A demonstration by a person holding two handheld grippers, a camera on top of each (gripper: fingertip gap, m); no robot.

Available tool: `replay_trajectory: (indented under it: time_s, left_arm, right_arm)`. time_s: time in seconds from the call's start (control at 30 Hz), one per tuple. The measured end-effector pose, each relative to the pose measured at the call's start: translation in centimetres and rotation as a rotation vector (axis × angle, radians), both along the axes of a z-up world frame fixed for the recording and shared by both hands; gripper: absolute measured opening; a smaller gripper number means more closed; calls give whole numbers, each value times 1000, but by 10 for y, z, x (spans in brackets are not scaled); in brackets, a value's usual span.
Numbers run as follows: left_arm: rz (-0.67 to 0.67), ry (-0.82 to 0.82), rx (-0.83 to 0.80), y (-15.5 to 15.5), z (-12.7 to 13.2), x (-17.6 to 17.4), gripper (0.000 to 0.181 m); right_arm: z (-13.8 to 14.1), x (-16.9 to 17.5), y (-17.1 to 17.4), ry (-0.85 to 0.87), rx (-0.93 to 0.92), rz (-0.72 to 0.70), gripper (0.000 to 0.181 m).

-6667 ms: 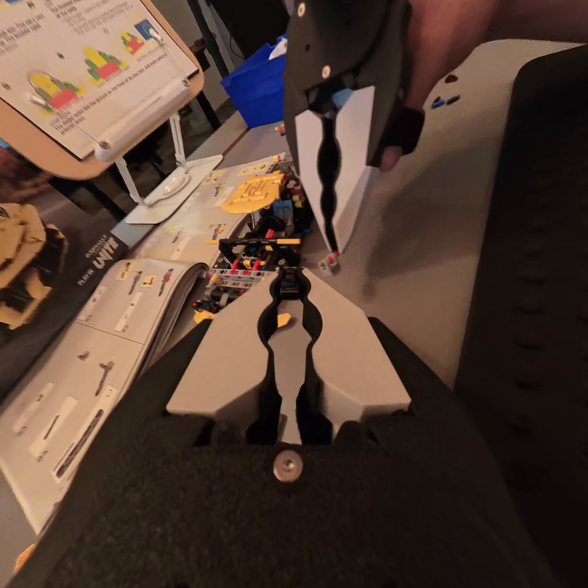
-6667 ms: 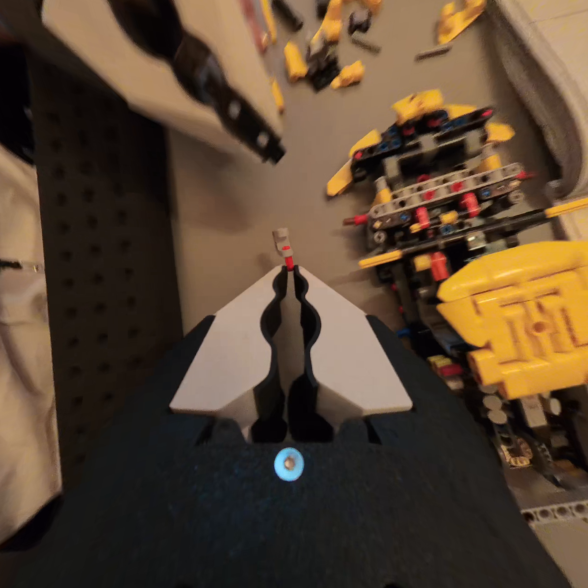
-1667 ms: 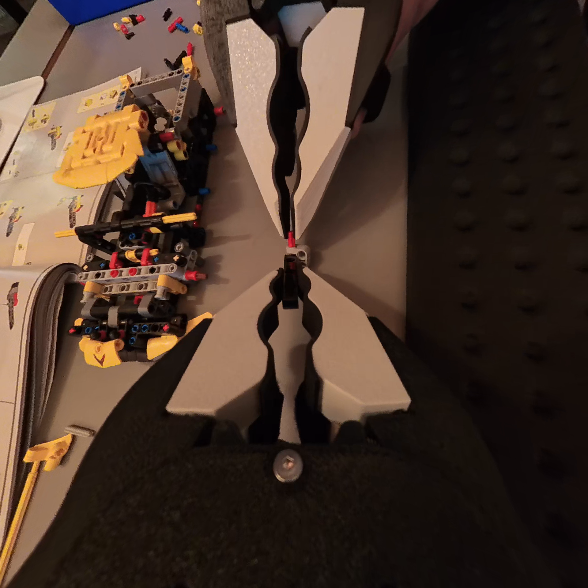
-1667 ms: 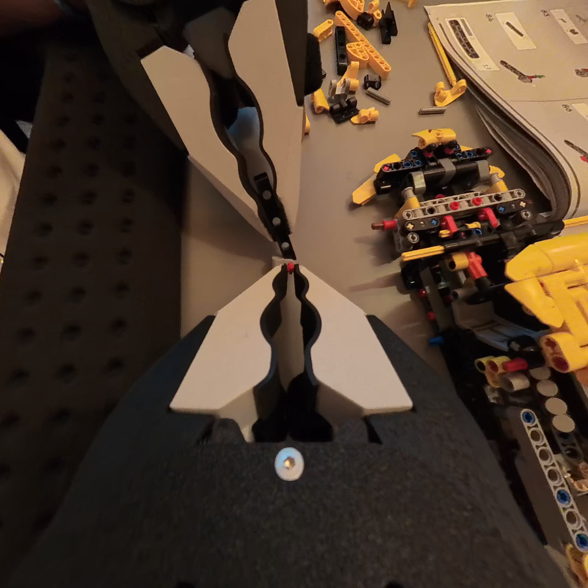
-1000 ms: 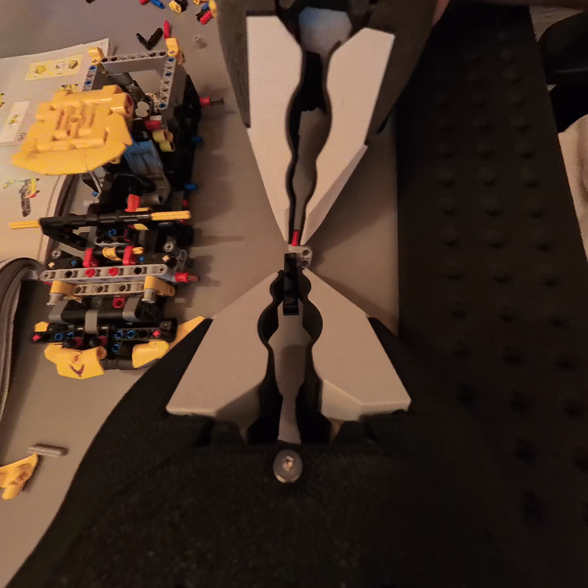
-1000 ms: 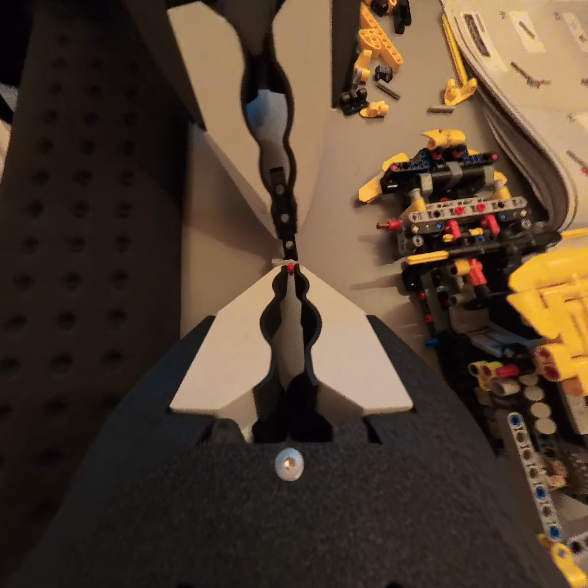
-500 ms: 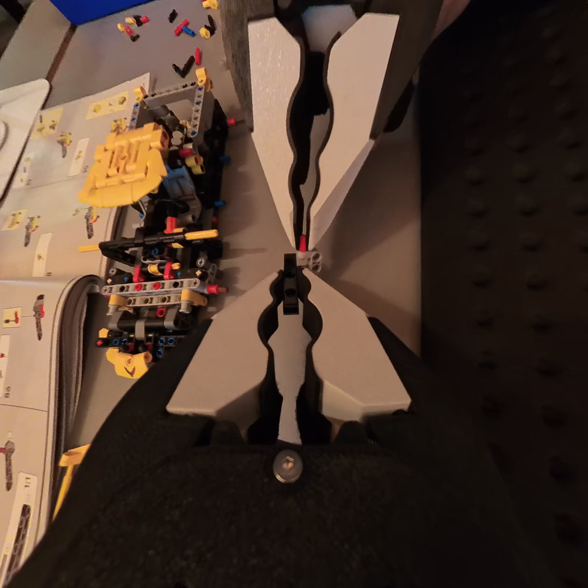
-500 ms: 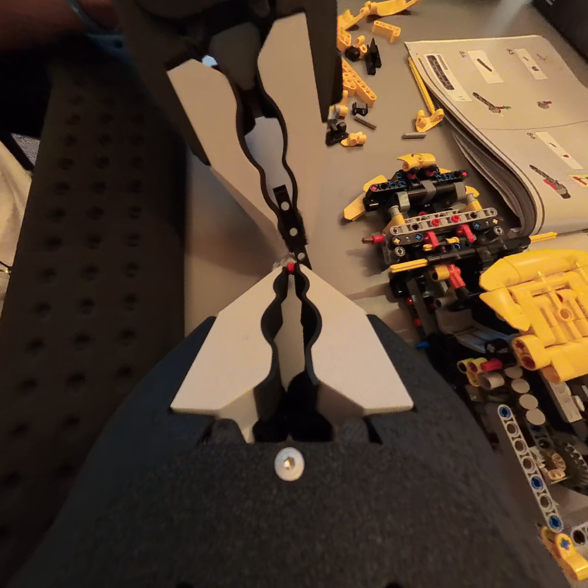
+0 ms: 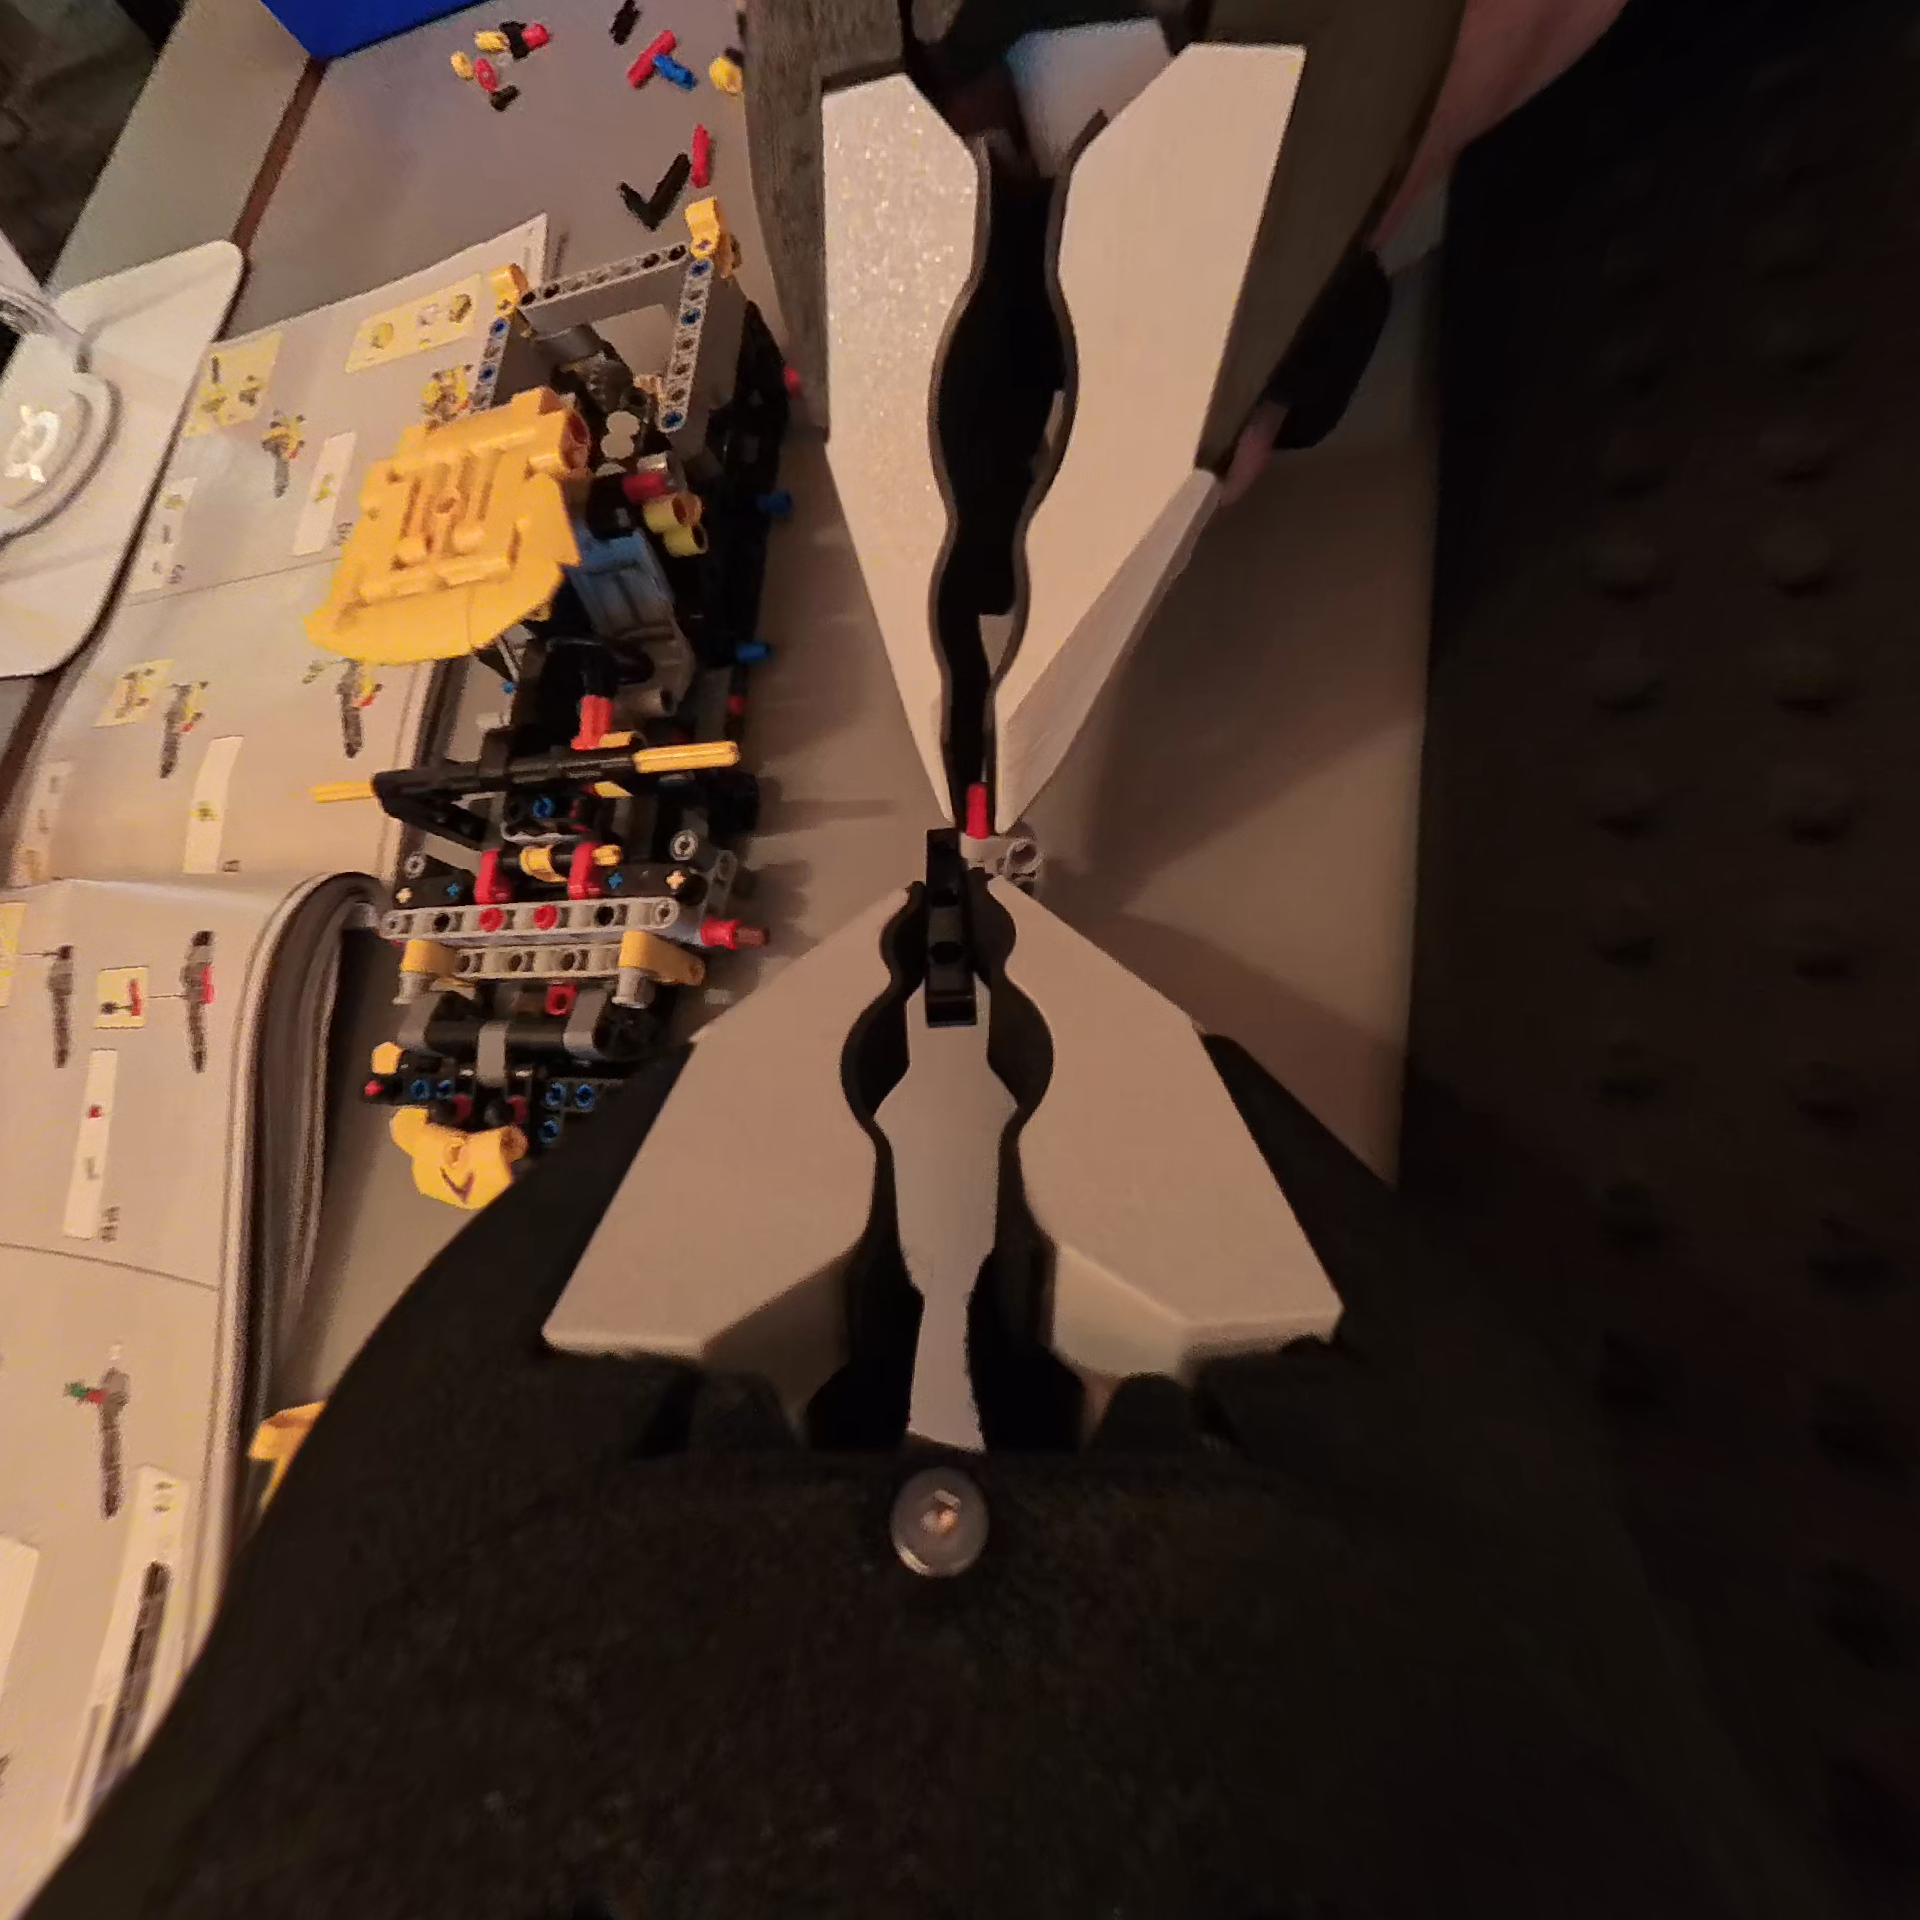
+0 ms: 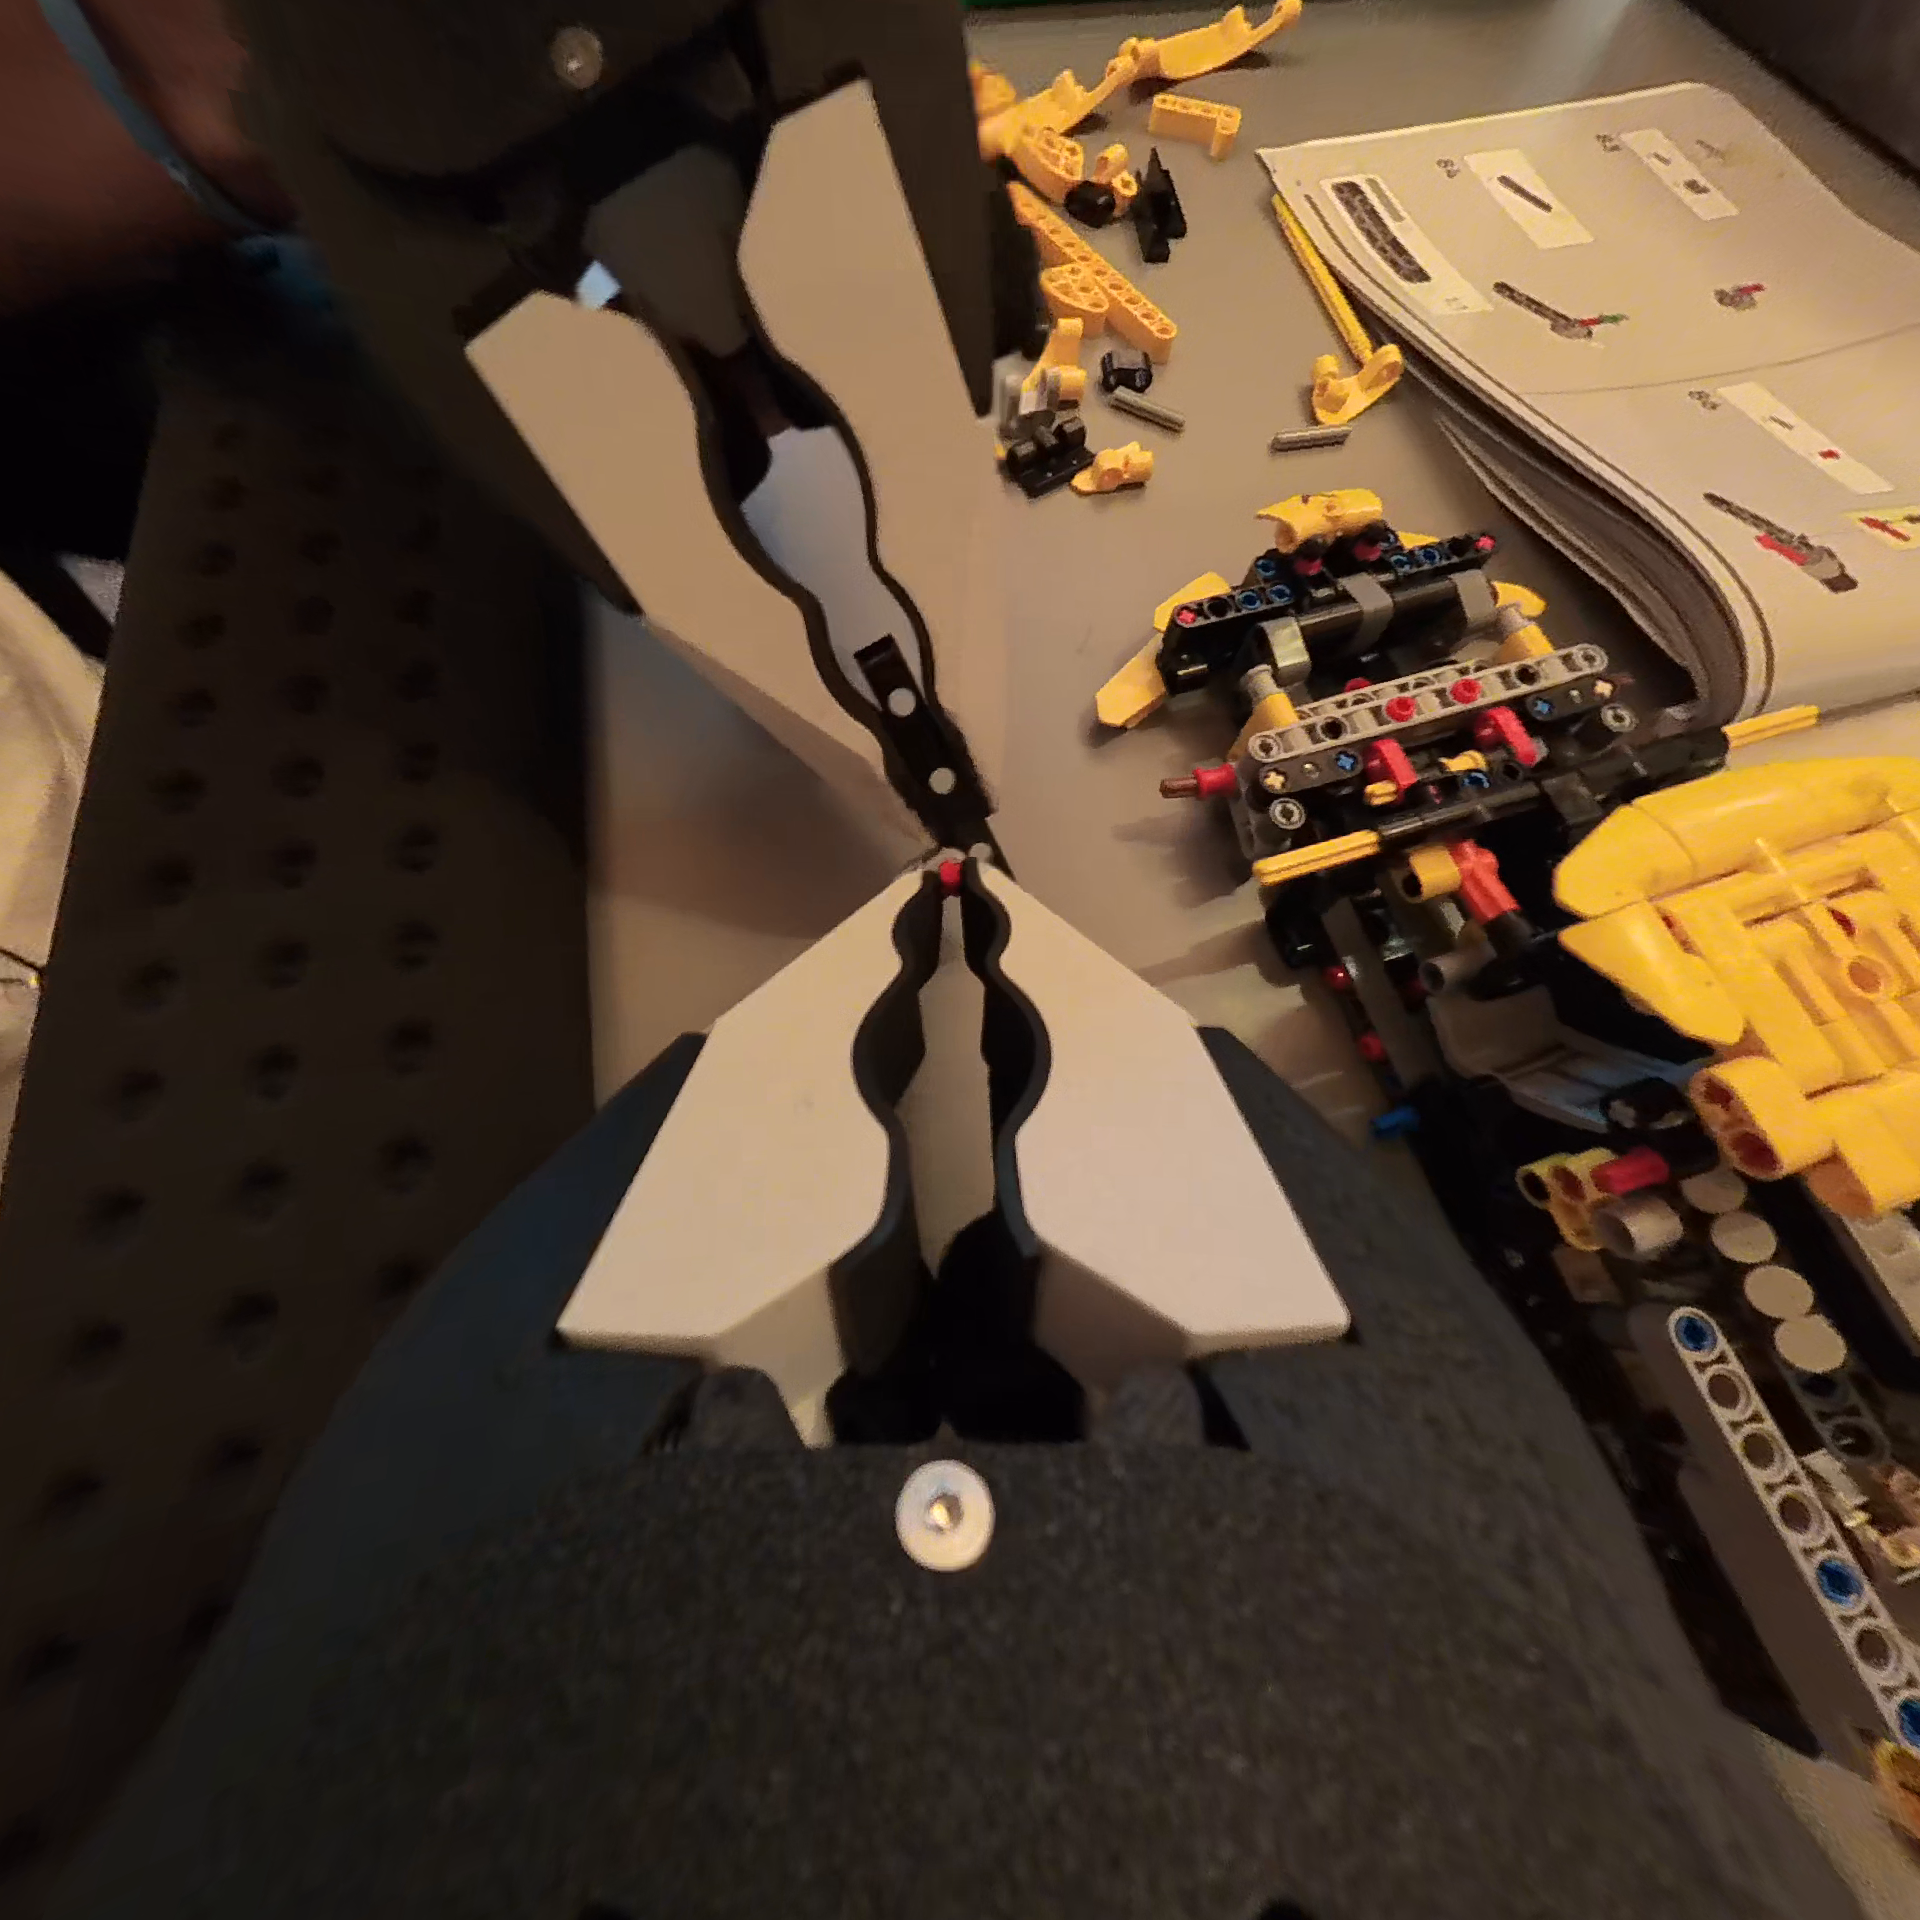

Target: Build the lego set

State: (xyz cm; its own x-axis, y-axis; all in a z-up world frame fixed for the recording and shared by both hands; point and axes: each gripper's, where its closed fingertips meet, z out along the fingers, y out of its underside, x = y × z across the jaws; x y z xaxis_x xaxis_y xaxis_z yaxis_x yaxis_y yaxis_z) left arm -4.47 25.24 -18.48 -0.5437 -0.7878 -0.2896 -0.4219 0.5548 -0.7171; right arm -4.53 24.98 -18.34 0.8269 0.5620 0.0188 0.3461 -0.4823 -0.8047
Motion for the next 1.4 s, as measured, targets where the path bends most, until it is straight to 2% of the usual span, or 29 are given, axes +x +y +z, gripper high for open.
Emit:
replay_trajectory:
  time_s: [0.1, 0.4, 0.57, 0.7, 0.77, 0.87, 0.93, 1.1, 1.3, 1.4]
  left_arm:
    - [25, -16, -60, 1, 6, 2, 7]
    - [49, 44, -292, 5, 6, 2, 7]
    - [56, -5, -146, 13, 6, 7, 7]
    - [59, -9, -100, 13, 1, 8, 8]
    - [39, 12, -103, 10, -2, 5, 8]
    - [24, 7, -220, 8, 7, 3, 7]
    - [4, 8, -268, 3, 12, 0, 8]
    - [17, -6, -430, 0, 29, -1, 8]
    - [88, -27, -223, 8, 4, 5, 7]
    - [48, -13, -185, 3, 0, 1, 7]
  right_arm:
    - [6, 1, 2, 78, 14, -28, 3]
    - [6, 2, 7, 80, -78, -68, 3]
    - [6, 8, 14, 250, -198, -161, 3]
    - [-1, 13, 13, 193, -269, -191, 2]
    - [-2, 9, 11, 149, -254, -125, 3]
    - [10, 2, 9, 137, -147, -57, 3]
    - [15, -1, 6, 213, -171, -39, 3]
    - [30, -1, 2, 395, -96, 1, 3]
    - [2, -1, 1, 283, -160, -30, 3]
    - [-6, 1, -1, 252, -182, -53, 3]
